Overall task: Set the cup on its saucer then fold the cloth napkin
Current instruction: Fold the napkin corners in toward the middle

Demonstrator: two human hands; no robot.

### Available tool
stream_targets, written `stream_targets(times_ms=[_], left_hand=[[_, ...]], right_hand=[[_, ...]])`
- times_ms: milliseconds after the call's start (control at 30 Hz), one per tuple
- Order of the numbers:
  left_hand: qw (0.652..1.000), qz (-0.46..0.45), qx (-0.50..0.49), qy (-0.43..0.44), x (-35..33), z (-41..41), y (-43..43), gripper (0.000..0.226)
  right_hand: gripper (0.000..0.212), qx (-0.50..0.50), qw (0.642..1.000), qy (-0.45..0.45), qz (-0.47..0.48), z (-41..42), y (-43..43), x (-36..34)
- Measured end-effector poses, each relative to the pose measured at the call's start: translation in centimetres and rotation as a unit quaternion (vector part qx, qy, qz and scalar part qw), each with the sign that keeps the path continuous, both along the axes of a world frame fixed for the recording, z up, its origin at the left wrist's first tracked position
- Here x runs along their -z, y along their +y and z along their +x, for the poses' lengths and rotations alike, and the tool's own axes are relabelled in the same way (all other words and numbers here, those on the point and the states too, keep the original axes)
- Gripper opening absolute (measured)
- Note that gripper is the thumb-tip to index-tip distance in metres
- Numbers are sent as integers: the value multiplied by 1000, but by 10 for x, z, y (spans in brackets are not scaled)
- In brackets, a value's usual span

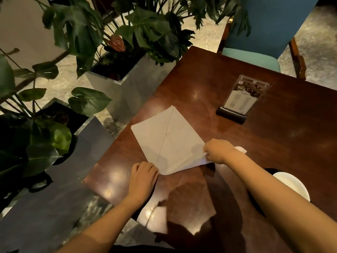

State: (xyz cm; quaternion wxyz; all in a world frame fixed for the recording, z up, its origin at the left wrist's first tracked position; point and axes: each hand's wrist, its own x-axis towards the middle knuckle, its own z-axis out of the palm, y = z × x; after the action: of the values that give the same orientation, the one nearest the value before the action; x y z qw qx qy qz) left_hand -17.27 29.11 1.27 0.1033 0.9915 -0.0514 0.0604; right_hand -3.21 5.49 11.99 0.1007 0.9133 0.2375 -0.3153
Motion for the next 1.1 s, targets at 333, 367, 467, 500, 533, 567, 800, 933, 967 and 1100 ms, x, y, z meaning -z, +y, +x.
stream_targets(times_ms=[333,367,467,500,533,567,800,933,967,1100], left_hand=[[1000,-6,1,6,-6,5,10,27],[1000,-11,0,9,-6,5,10,27],[999,-43,-11,15,-2,3,16,27],[998,-59,-17,16,-2,2,19,28],[997,-74,-23,16,-1,1,22,29],[995,-89,-30,14,0,-1,26,30],[975,-176,-136,21,7,-18,49,34],[964,-197,-175,28,6,-20,40,33],[963,-197,-184,29,5,-19,38,32],[957,-199,-211,30,4,-15,32,26]], right_hand=[[17,21,999,-34,-13,33,3,-36],[20,20,999,-44,-10,38,1,-42],[20,48,997,-44,45,54,-8,-61],[19,72,993,-32,88,58,-11,-67],[15,105,984,-17,142,62,-12,-70],[11,145,969,-2,202,64,-12,-73],[15,390,810,53,436,57,29,-42],[27,448,774,1,447,73,61,4],[29,454,775,-14,441,78,69,12],[48,447,789,-63,417,93,93,38]])
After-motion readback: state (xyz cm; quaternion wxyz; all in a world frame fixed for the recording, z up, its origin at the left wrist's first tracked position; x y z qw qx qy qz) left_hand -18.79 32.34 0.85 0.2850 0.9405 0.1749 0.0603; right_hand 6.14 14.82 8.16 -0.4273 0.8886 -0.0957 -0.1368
